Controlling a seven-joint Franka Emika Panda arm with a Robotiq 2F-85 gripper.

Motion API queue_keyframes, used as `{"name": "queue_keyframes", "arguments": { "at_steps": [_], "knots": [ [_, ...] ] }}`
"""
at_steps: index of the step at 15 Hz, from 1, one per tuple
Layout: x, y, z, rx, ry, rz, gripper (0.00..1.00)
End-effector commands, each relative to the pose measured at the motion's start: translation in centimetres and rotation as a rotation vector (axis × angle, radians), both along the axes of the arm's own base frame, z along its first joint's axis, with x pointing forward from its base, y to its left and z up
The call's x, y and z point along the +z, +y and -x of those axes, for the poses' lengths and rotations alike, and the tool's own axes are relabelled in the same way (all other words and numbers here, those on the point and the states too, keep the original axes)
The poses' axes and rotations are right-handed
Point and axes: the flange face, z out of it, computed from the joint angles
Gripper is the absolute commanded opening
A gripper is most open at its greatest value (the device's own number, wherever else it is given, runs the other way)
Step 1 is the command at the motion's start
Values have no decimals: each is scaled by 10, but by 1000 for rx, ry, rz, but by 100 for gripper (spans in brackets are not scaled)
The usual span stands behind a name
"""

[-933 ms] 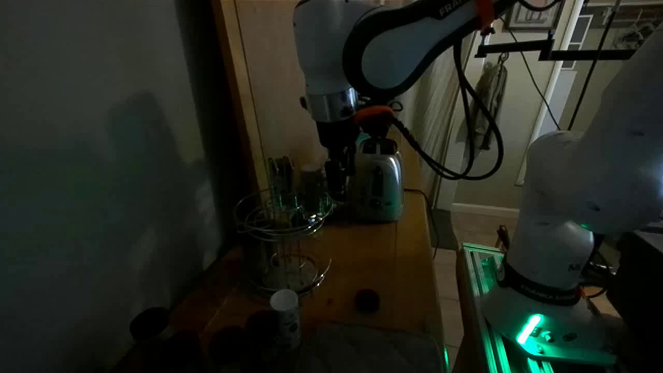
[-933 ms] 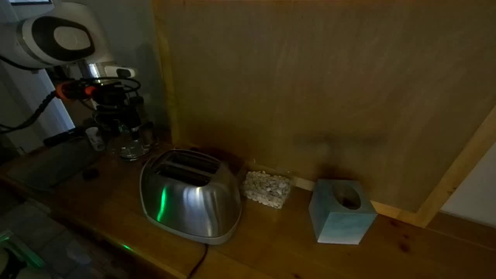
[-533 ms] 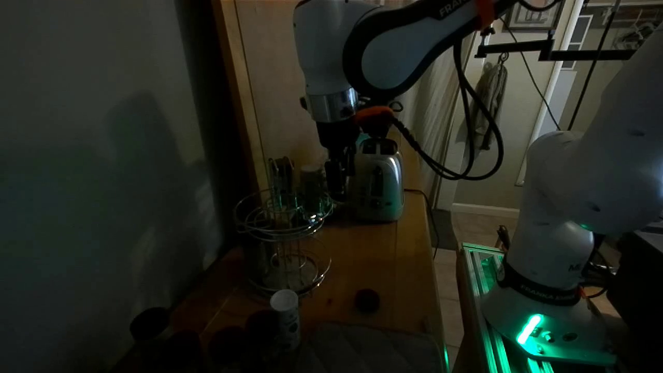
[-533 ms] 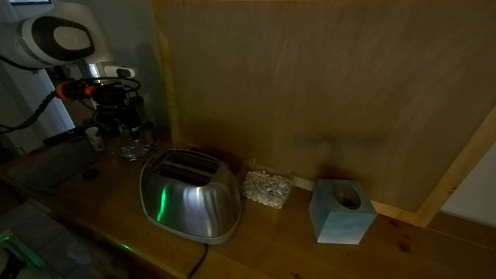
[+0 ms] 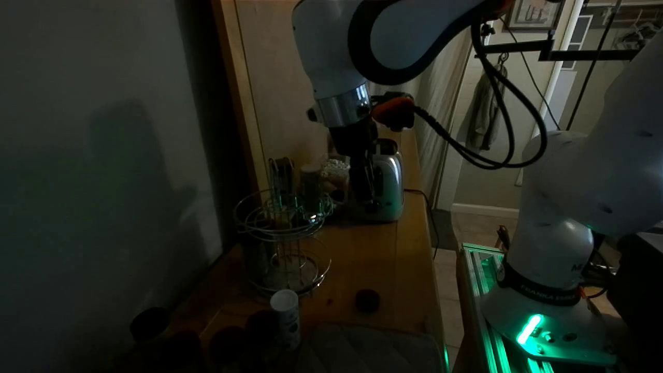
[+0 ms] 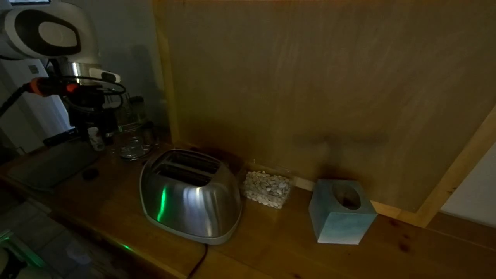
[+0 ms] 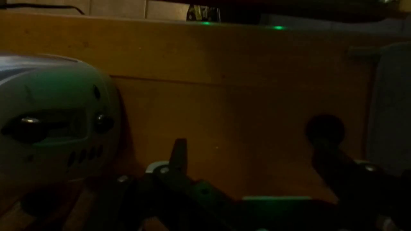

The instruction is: Move the object to the rack

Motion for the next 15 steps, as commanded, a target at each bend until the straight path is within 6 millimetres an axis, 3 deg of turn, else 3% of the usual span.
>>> {"name": "queue_keyframes", "arguments": {
  "at_steps": [1, 6, 9, 10, 11, 12, 15],
  "knots": [
    [0, 8, 28, 44, 51, -44, 100],
    [-21, 36, 49, 60, -80, -227, 100],
    [-38, 43, 57, 48, -168, -296, 100],
    [-46, 45, 58, 44, -194, -300, 100],
    [-42, 53, 39, 44, -218, -291, 100],
    [-42, 48, 47, 50, -172, -261, 100],
    [-42, 50, 41, 53, -208, -267, 100]
  ]
}}
